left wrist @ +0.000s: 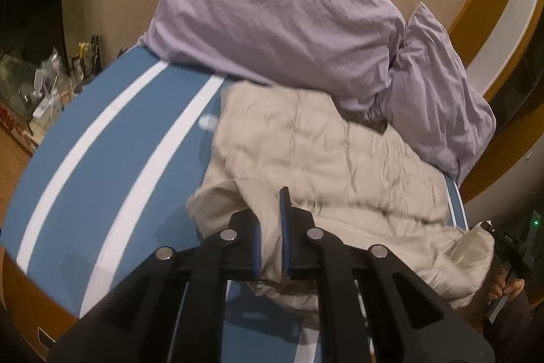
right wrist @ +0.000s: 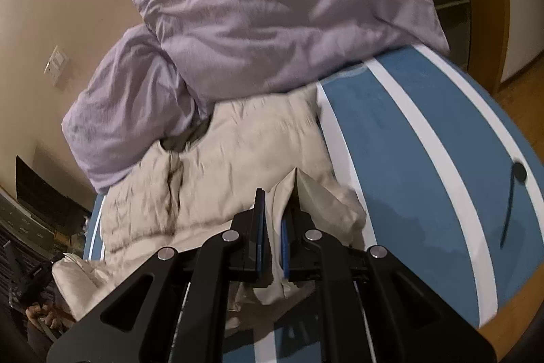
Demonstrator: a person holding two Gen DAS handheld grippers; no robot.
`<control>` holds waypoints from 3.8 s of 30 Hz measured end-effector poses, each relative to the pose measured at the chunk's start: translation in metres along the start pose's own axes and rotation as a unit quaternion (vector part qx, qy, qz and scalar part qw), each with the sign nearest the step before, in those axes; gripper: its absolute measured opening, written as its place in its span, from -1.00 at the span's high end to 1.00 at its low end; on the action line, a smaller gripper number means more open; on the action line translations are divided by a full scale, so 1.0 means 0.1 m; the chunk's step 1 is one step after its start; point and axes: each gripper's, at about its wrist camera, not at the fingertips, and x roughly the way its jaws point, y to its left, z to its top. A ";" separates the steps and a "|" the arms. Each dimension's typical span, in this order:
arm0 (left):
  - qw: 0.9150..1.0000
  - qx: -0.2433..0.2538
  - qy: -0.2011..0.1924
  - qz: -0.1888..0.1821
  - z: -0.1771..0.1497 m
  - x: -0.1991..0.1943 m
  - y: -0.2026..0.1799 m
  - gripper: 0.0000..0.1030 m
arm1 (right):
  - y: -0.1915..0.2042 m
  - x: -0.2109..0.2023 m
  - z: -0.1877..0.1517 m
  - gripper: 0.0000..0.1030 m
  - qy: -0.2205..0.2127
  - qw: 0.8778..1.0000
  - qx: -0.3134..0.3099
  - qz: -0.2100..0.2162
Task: Fold large clothes
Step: 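Lift the hem with both tools and fold it up toward the collar, then open both tools and release the folded hem, then pinch and straighten the folded jacket edge with the right tool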
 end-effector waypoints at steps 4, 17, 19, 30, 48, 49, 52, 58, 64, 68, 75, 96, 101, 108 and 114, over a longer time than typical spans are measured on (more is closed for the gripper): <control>1.000 0.001 -0.009 0.005 0.33 0.18 -0.06 0.81 | 0.11 0.16 0.31 0.84 -0.012 1.000 -0.008 0.002; 1.000 -0.001 -0.014 0.022 1.26 0.88 -0.19 0.81 | 0.32 0.92 1.08 0.84 -0.003 1.000 -0.011 -0.011; 1.000 0.001 -0.014 0.026 1.37 0.99 -0.22 0.81 | 0.33 1.05 1.17 0.84 0.000 1.000 -0.009 -0.014; 0.997 -0.003 0.037 0.067 1.73 1.91 -0.28 0.81 | 0.19 1.82 1.44 0.84 0.045 0.998 0.020 -0.048; 0.990 -0.030 0.092 0.100 1.95 2.53 -0.17 -0.17 | 0.14 2.03 1.57 -0.06 0.058 0.995 0.011 -0.082; 0.990 -0.022 0.077 0.114 1.99 2.45 -0.19 -0.29 | 0.18 1.94 1.60 -0.15 0.044 0.995 0.006 -0.085; 0.992 -0.017 0.062 0.107 2.04 2.28 -0.23 -0.33 | 0.32 1.80 1.64 -0.15 0.032 0.997 -0.004 -0.069; 0.994 0.017 0.066 0.087 1.89 2.14 -0.55 -0.33 | 0.88 1.84 1.48 -0.16 0.062 0.997 -0.049 -0.016; 0.993 0.054 0.076 0.066 1.65 2.14 -1.04 -0.33 | 1.67 2.18 1.16 -0.16 0.120 0.986 -0.112 0.032; 0.991 0.079 0.081 0.065 1.50 2.17 -1.26 -0.33 | 2.02 2.31 1.01 -0.16 0.139 0.980 -0.133 0.051; 0.988 0.102 0.091 0.070 1.34 2.29 -1.45 -0.33 | 2.30 2.50 0.85 -0.19 0.166 0.971 -0.167 0.041; 0.990 0.106 0.078 0.055 1.38 2.35 -1.50 -0.33 | 2.34 2.54 1.01 0.92 0.127 0.976 -0.175 0.009; 0.992 0.100 0.066 0.051 1.43 2.32 -1.50 -0.34 | 2.36 2.62 1.18 0.92 0.108 0.981 -0.160 -0.003; 0.991 0.101 0.071 0.056 1.40 2.42 -1.53 -0.35 | 2.30 2.86 1.00 0.90 0.135 0.975 -0.174 -0.022; 0.990 0.102 0.077 0.054 1.36 2.49 -1.59 -0.35 | 2.13 2.50 1.12 0.34 0.126 0.980 -0.152 0.008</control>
